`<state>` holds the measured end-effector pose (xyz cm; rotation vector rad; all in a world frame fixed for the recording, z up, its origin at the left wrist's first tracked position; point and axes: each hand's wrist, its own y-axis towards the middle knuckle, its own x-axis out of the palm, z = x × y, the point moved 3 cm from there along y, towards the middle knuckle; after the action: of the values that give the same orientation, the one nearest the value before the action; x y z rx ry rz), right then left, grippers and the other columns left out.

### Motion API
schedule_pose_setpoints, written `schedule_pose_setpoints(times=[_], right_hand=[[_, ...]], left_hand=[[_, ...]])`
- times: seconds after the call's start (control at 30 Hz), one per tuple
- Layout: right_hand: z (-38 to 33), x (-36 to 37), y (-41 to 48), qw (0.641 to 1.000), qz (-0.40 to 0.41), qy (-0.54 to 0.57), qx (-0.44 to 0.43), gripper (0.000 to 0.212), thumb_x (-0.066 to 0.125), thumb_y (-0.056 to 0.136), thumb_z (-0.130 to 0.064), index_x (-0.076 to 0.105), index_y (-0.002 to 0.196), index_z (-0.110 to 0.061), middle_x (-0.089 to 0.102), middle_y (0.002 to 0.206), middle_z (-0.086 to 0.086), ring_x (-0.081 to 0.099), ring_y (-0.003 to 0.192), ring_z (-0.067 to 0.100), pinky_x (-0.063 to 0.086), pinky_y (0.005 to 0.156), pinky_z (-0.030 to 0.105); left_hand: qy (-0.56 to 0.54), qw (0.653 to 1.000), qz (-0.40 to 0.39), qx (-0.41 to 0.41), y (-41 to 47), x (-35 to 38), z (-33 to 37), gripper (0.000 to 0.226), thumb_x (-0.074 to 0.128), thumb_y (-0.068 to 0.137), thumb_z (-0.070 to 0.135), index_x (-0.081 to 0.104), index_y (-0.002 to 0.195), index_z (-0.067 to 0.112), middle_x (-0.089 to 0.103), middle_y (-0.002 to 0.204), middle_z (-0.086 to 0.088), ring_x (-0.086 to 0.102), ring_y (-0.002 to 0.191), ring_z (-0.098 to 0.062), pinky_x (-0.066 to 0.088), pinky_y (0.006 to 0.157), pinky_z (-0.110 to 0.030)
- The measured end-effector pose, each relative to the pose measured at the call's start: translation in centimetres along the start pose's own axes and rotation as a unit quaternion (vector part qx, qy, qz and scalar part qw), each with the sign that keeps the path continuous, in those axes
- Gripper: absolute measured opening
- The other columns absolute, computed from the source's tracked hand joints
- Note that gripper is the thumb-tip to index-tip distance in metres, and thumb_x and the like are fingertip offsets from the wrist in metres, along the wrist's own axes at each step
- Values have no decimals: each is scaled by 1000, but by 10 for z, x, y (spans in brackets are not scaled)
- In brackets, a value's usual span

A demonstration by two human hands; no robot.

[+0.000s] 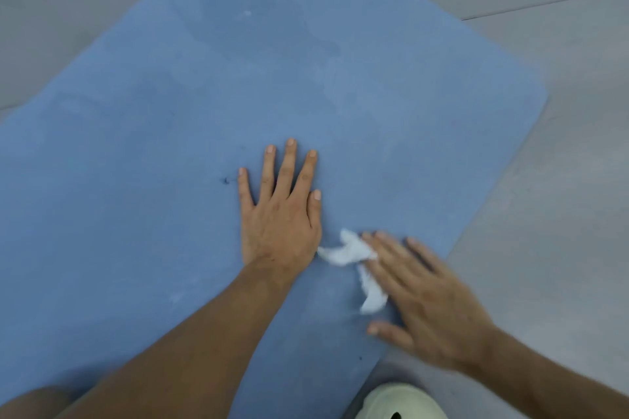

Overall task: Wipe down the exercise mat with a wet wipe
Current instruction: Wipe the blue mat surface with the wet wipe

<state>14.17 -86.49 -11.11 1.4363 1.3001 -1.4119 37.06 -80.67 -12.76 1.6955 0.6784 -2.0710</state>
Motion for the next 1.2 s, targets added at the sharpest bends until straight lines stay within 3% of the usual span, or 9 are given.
schedule_pose_setpoints(times=[0.13, 0.33, 0.4, 0.67, 0.73, 0.8, 0.93, 1.07, 1.2], right_hand=[[61, -14, 29, 992, 11, -24, 120, 84, 22, 103, -70, 30, 160, -9, 16, 170, 6, 14, 158, 21, 22, 126, 47], [50, -12, 35, 989, 1, 10, 146, 88, 20, 102, -71, 22, 162, -6, 10, 172, 7, 6, 159, 21, 20, 127, 45], [36, -13, 29, 990, -4, 25, 137, 89, 23, 101, -72, 28, 160, -4, 10, 172, 9, 7, 159, 24, 22, 126, 47], [-13, 4, -17, 998, -18, 20, -50, 90, 36, 98, -75, 36, 158, -7, 15, 171, 9, 16, 158, 25, 21, 122, 46], [10, 1, -10, 999, -7, 7, -37, 89, 35, 99, -74, 38, 157, -6, 20, 170, 10, 19, 157, 25, 23, 122, 47], [47, -7, 4, 999, 19, 1, 34, 86, 29, 102, -71, 40, 155, -4, 23, 167, 12, 22, 156, 26, 26, 123, 48], [93, -20, 25, 990, 8, -21, 138, 87, 17, 103, -70, 31, 159, -4, 14, 170, 8, 14, 158, 23, 22, 126, 46], [69, -18, 26, 990, 6, 13, 138, 88, 18, 103, -69, 32, 157, -2, 14, 171, 11, 9, 159, 24, 21, 126, 45], [19, -8, 2, 998, -5, 31, 61, 87, 31, 101, -70, 38, 156, -3, 11, 171, 12, 10, 159, 28, 23, 124, 47]], left_hand=[[-4, 1000, 5, -2, -1, 1, 2, 59, 16, 106, 43, 11, 164, 34, 1, 173, 9, -2, 159, -18, 4, 125, -58], [-5, 1000, 3, 1, -3, 2, 4, 59, 16, 106, 42, 11, 164, 35, 1, 173, 9, -3, 159, -18, 5, 125, -60], [2, 1000, -4, 11, -4, 1, 8, 59, 17, 106, 43, 12, 164, 34, 2, 173, 9, -2, 159, -18, 4, 125, -60], [29, 998, -29, 40, -11, 2, 12, 61, 11, 106, 45, 4, 164, 33, -6, 172, 8, -9, 159, -19, 1, 125, -58], [28, 998, -30, 40, -11, 1, 11, 61, 11, 105, 45, 4, 165, 33, -6, 172, 8, -8, 159, -19, 1, 125, -58], [23, 999, -26, 39, -10, 1, 13, 61, 12, 105, 45, 7, 165, 32, -3, 173, 8, -6, 159, -19, 2, 125, -58], [26, 999, -17, 36, -12, 2, 13, 61, 14, 106, 45, 9, 164, 32, 0, 173, 7, -4, 159, -19, 4, 125, -59], [25, 999, -12, 34, -11, 3, 12, 60, 16, 105, 45, 11, 164, 33, 2, 173, 7, -2, 159, -19, 5, 125, -60], [28, 999, -16, 34, -11, 2, 13, 61, 16, 105, 46, 10, 164, 34, 2, 173, 6, -2, 159, -21, 4, 124, -60]])
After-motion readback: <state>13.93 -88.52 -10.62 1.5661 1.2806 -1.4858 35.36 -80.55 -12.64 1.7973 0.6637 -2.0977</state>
